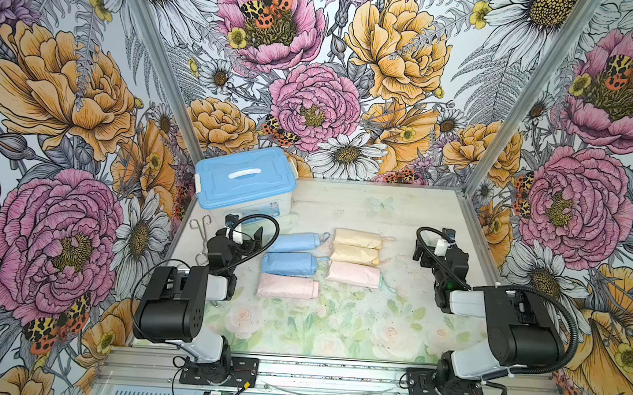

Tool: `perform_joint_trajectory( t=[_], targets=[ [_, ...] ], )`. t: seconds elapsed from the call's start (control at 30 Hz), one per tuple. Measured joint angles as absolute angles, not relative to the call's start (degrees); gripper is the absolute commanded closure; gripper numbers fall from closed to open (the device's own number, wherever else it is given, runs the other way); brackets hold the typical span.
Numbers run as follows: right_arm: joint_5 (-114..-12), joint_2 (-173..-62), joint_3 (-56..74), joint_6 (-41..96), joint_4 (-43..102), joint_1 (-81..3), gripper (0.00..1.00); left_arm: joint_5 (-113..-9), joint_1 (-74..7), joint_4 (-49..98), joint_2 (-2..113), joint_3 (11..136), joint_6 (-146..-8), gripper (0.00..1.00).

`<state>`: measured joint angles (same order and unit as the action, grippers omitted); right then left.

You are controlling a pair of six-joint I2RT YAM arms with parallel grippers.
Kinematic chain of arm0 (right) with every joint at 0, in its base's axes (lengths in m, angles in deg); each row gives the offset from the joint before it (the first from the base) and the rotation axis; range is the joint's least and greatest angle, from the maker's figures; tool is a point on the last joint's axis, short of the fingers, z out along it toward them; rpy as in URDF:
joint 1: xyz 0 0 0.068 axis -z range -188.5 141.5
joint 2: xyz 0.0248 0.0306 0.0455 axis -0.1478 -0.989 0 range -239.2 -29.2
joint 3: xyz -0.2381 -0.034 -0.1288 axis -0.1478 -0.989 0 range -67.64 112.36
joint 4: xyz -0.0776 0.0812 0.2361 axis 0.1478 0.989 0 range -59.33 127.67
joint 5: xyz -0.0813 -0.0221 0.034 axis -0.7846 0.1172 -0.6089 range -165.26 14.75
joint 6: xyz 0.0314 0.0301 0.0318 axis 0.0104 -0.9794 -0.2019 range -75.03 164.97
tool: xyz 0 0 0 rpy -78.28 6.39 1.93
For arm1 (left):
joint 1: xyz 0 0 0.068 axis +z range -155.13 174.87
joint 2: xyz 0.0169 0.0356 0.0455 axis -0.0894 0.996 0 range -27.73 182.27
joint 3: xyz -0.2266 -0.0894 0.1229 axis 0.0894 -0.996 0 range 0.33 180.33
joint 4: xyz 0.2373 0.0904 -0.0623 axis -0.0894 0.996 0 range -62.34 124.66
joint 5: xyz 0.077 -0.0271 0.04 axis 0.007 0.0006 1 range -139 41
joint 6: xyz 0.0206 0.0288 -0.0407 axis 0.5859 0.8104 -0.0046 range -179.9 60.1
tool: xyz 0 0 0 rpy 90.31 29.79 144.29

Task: Take umbrellas out of sleeves
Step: Take out the umbrella from the umbrella sleeve.

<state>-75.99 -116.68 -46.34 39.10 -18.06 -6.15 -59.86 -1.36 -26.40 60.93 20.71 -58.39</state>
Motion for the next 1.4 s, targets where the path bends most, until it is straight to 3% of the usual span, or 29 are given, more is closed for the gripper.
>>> perform_joint_trajectory(
  t=[0.73,0.97,1.2,1.4],
  targets=[
    [-75.97,-116.68,-46.34,39.1,-18.06,-6.15,0.0,-60.14,-0.81,-26.4,60.93,20.71,-58.45,0.01],
    [-76.8,-115.78,-45.88,39.1,-16.03,-6.17,0.01,-53.71,-1.71,-25.57,60.49,21.06,-59.61,0.01],
    [-79.97,-101.97,-43.26,39.51,-4.68,-7.09,0.0,-41.32,-6.52,-7.65,44.91,26.39,-60.86,0.01],
    [-79.33,-89.53,-33.84,38.07,9.26,-7.52,0.01,-39.53,-8.66,7.91,32.64,37.1,-66.21,0.01]
  ],
)
